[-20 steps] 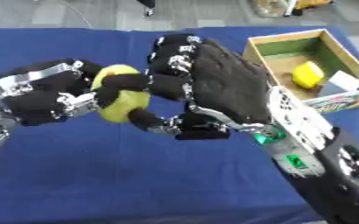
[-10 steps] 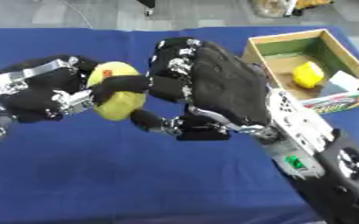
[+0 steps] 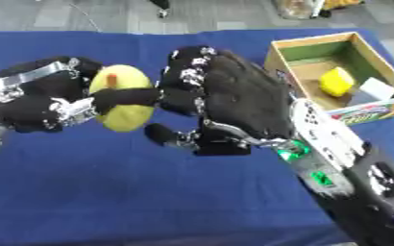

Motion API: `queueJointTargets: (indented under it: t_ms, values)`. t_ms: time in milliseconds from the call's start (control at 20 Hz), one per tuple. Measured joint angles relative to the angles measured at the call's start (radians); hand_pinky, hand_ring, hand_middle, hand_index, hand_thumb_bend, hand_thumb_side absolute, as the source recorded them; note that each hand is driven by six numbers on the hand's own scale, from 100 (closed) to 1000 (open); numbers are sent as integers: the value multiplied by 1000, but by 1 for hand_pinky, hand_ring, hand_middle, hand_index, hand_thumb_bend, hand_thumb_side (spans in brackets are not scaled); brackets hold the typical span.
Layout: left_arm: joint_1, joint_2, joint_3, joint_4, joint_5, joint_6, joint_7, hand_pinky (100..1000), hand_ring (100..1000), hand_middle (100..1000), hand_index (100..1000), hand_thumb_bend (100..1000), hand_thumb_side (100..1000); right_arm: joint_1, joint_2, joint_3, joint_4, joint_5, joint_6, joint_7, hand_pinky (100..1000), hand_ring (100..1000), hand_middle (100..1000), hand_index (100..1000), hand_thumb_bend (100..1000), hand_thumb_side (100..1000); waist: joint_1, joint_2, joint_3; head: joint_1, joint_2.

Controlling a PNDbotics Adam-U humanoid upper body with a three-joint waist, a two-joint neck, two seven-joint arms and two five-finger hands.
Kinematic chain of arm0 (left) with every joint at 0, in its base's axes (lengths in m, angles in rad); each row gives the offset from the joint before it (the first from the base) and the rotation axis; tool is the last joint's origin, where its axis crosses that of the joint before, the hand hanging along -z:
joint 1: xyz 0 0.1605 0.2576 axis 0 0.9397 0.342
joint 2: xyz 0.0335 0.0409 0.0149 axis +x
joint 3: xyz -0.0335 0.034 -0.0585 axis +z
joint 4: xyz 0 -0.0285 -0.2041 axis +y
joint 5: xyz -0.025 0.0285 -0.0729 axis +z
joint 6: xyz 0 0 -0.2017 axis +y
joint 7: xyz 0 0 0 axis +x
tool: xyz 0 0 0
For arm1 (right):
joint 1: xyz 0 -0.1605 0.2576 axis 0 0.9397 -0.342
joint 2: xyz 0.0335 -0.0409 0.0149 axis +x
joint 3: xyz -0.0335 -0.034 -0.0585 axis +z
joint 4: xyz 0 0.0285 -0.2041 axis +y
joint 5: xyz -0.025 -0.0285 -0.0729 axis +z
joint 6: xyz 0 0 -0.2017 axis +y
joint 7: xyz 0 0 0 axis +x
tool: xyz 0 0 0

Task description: Pick up the objects with one hand, pass them to the other hand, and then place them into the box on the other side of the table.

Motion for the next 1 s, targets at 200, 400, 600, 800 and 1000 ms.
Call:
queueJointTargets:
  t_ms: [200,400,600,800,1000]
  values:
    - [0,0,0,0,0,-2,-2,687,572,445,522,100,278,0,-3,0,0,6,4,4,457,340,253,831,200,100,0,0,0,-1,0]
    - [0,0,0,0,0,-4,-6,687,572,446,523,100,279,1,-3,0,0,10,10,3,453,337,247,762,171,100,0,-2,2,-2,0]
    - [0,4,0,0,0,-3,-8,687,572,445,523,100,280,1,-3,0,0,17,22,-4,441,330,229,729,144,100,0,-2,5,-2,0]
    - [0,7,-1,0,0,0,-11,687,572,445,523,100,281,1,-3,0,0,22,43,-18,430,321,214,720,115,100,0,-2,5,-3,0]
    - [0,7,-1,0,1,2,-12,687,572,445,522,100,282,1,-3,4,0,34,64,-34,424,318,207,718,114,100,0,-2,6,-3,0]
